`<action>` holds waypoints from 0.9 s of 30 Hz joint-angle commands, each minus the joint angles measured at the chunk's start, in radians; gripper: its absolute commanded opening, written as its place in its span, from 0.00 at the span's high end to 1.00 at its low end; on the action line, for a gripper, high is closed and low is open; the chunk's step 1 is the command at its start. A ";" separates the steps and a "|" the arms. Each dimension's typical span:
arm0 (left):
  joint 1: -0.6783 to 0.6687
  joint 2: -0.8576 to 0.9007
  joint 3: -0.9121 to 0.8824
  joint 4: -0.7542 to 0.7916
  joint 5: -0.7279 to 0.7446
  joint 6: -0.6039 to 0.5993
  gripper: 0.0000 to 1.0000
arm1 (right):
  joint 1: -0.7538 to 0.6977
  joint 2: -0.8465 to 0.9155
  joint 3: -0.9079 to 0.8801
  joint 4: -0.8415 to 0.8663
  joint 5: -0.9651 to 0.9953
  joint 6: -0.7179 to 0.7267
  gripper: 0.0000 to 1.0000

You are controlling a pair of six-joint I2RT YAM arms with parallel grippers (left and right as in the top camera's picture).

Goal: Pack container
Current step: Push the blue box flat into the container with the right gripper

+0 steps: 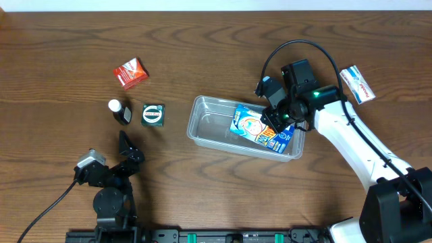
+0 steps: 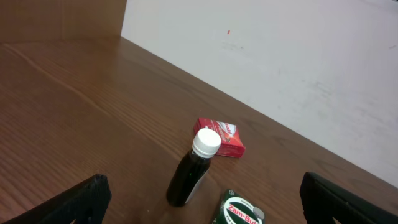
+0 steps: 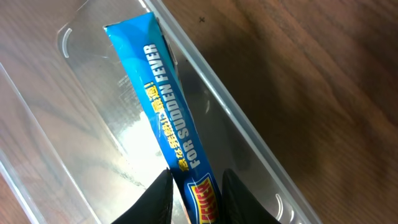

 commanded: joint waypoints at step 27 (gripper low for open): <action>0.005 0.000 -0.030 -0.016 -0.003 0.009 0.02 | 0.040 -0.045 0.140 -0.232 -0.029 -0.005 0.86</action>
